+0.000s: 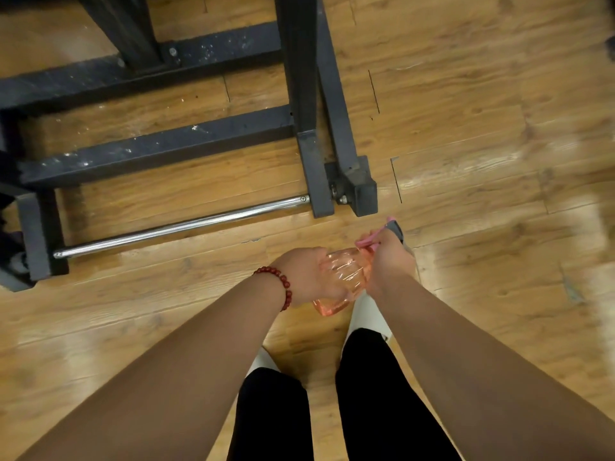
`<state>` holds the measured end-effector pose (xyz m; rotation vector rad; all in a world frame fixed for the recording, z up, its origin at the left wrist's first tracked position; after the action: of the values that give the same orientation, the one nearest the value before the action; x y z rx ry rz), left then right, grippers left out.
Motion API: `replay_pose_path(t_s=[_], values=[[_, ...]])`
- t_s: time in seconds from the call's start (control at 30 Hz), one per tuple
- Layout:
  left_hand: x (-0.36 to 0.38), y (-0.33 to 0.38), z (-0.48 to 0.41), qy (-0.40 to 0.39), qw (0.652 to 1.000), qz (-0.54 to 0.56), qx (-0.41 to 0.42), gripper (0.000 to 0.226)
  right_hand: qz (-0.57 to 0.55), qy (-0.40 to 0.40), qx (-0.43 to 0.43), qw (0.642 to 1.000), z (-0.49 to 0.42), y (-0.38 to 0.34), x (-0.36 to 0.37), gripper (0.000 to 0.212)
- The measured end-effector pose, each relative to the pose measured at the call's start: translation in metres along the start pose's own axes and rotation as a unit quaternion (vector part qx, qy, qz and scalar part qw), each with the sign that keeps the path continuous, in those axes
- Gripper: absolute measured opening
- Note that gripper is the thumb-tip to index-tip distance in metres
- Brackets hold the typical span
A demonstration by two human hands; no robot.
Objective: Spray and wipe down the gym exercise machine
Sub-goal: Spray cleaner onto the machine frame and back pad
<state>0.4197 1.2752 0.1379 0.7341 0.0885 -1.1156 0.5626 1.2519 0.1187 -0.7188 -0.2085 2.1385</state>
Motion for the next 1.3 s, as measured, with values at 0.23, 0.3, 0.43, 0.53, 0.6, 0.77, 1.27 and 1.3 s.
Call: replay_pose_path(t_s=[0.23, 0.3, 0.43, 0.53, 0.6, 0.77, 1.27, 1.3], values=[[-0.001, -0.025, 0.026, 0.02, 0.99, 0.126, -0.057, 0.041, 0.104, -0.088, -0.027, 0.99, 0.024, 0.01, 0.018, 0.02], [-0.003, -0.038, 0.035, 0.04, 0.986, 0.147, -0.072, 0.039, 0.149, -0.092, -0.034, 0.984, 0.035, 0.016, 0.029, 0.022], [-0.013, -0.059, 0.044, 0.079, 0.978, 0.171, -0.086, 0.038, 0.193, -0.053, -0.051, 0.978, 0.055, 0.027, 0.05, 0.017], [-0.021, -0.068, 0.044, 0.078, 0.977, 0.178, -0.09, 0.043, 0.189, -0.042, -0.082, 0.978, 0.06, 0.032, 0.056, 0.012], [-0.023, -0.074, 0.044, 0.077, 0.977, 0.178, -0.083, 0.04, 0.176, -0.059, -0.082, 0.979, 0.061, 0.037, 0.059, 0.022], [-0.02, -0.089, 0.056, 0.092, 0.97, 0.211, -0.079, 0.038, 0.191, -0.107, -0.115, 0.969, 0.073, 0.046, 0.06, 0.021], [-0.032, -0.185, 0.134, 0.137, 0.934, 0.298, -0.142, 0.034, 0.321, -0.131, -0.129, 0.929, 0.16, 0.14, 0.097, 0.034], [-0.034, -0.192, 0.139, 0.137, 0.934, 0.298, -0.143, 0.03, 0.33, -0.133, -0.134, 0.925, 0.165, 0.149, 0.099, 0.034]])
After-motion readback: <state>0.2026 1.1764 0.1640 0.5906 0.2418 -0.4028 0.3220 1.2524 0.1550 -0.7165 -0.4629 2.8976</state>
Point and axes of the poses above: each hand's wrist, its own z-axis away from the middle knuckle, its own x-axis out of the palm, y = z × x, the point moved 3 cm from there along -z, towards the middle knuckle, and after that the axes turned 13 degrees about y, right-handed, at the moved point
